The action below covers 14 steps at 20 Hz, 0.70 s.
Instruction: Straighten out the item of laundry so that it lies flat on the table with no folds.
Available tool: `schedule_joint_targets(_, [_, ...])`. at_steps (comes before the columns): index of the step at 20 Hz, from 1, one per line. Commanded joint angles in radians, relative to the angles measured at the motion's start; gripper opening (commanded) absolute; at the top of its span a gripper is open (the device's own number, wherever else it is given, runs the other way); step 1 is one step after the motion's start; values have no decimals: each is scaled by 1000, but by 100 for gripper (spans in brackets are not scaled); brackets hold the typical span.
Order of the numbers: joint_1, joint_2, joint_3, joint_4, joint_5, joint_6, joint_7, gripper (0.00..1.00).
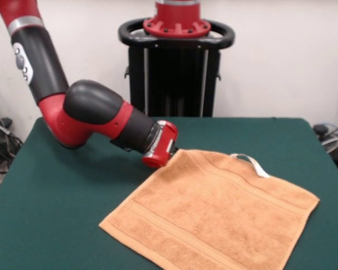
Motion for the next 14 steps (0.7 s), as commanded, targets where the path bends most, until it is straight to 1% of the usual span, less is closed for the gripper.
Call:
schedule_joint_targets(1, [60, 63, -56, -49, 10, 67, -82, 0])
schedule_joint_targets(9, [65, 76, -56, -58, 9, 57, -82, 0])
schedule_joint_targets(14, [93, 53, -77, -70, -4, 42, -39, 0])
